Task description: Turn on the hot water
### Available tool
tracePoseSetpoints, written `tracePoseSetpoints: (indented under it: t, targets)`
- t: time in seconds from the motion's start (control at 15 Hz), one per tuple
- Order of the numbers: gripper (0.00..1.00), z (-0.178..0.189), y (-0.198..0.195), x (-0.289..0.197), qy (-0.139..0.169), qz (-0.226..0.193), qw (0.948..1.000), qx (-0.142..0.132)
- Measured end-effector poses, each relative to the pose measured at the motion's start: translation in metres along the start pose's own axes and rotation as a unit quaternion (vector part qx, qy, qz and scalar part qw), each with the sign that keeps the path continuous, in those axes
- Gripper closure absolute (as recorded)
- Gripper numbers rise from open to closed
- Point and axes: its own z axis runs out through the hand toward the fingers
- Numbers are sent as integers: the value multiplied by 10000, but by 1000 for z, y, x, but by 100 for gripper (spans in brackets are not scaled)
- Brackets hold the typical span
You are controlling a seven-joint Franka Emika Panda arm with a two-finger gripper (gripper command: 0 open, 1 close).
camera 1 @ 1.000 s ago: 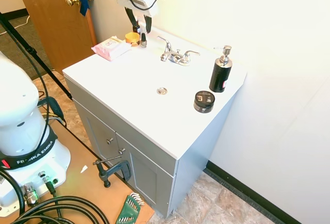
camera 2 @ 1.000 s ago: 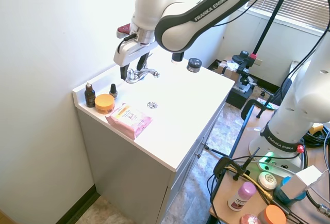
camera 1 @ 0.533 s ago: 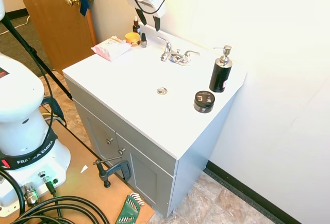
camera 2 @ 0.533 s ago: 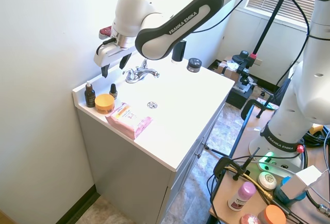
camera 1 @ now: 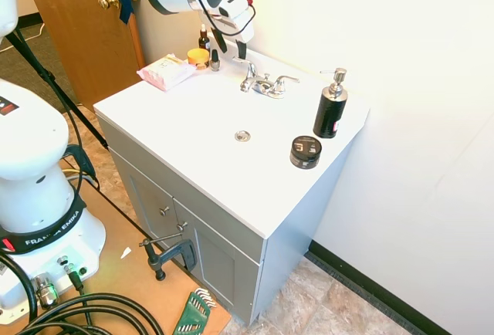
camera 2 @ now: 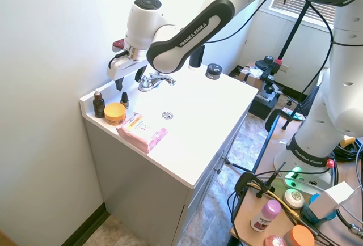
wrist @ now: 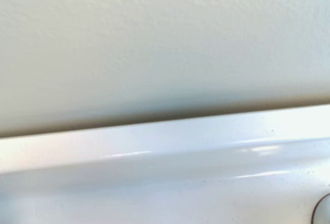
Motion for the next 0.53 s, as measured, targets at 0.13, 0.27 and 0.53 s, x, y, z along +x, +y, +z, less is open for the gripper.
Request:
tracePoseSetpoints:
  t: [0.13,0.27,0.53]
  targets:
    - [0,0,11,-5,-67,58,10000,-44]
    - [0,-3,26,-4,-66,119,9999,-60]
    - [0,-5,46,11,7,281,9996,-31]
